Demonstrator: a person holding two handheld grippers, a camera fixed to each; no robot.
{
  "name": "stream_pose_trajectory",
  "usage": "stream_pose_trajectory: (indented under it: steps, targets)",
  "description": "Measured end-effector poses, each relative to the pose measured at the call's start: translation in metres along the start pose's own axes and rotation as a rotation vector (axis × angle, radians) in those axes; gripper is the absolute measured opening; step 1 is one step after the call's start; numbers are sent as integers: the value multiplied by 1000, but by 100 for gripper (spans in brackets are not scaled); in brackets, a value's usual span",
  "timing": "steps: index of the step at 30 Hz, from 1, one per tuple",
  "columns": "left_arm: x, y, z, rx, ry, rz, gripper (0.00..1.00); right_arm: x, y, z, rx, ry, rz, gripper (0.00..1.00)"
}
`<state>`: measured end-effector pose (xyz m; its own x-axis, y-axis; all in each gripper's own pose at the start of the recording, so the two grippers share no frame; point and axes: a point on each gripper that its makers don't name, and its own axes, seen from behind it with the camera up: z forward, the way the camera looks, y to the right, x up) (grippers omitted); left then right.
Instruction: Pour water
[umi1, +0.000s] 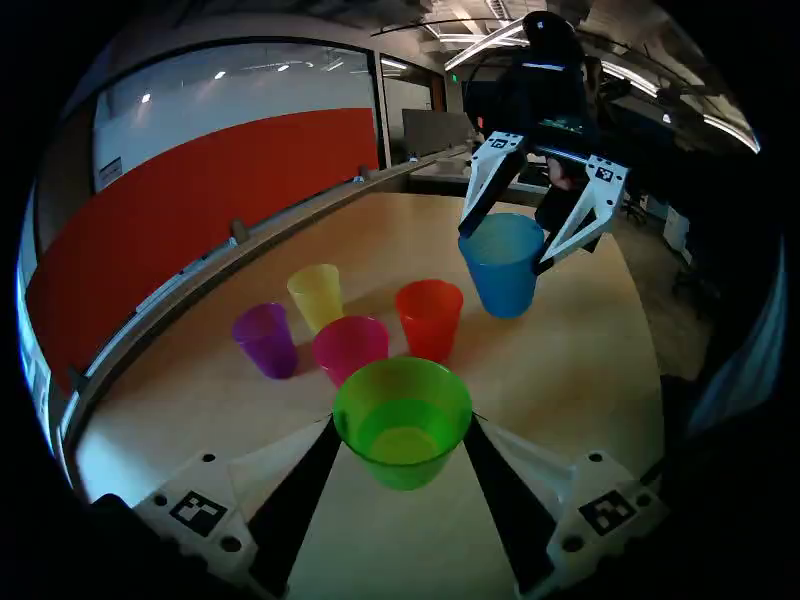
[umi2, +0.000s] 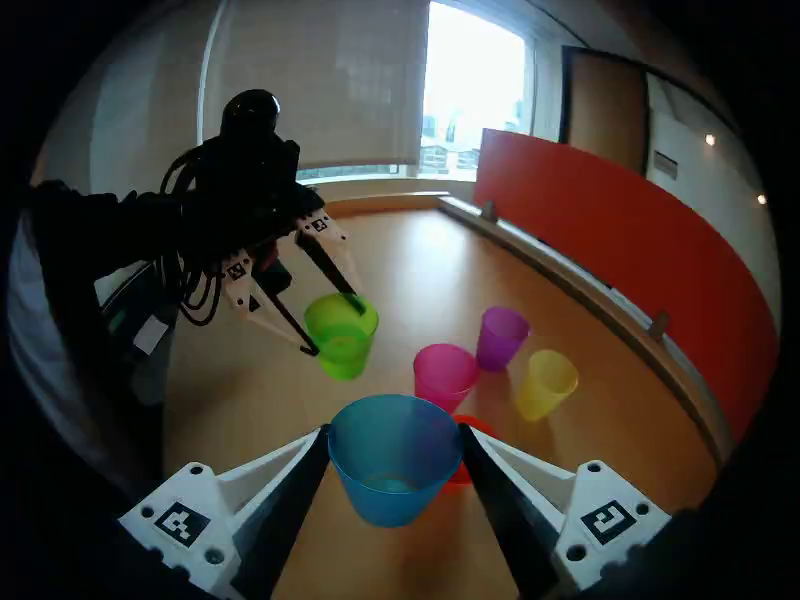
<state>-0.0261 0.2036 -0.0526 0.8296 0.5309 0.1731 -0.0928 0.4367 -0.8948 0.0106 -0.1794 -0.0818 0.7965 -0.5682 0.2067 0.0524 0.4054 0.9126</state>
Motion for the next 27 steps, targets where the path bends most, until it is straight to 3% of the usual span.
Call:
stream_pose_trajectory:
  steps: [27]
  targets:
    - [-26, 4, 19, -9, -41, -32, 86, -30, -27, 31, 72, -58, -13, 94]
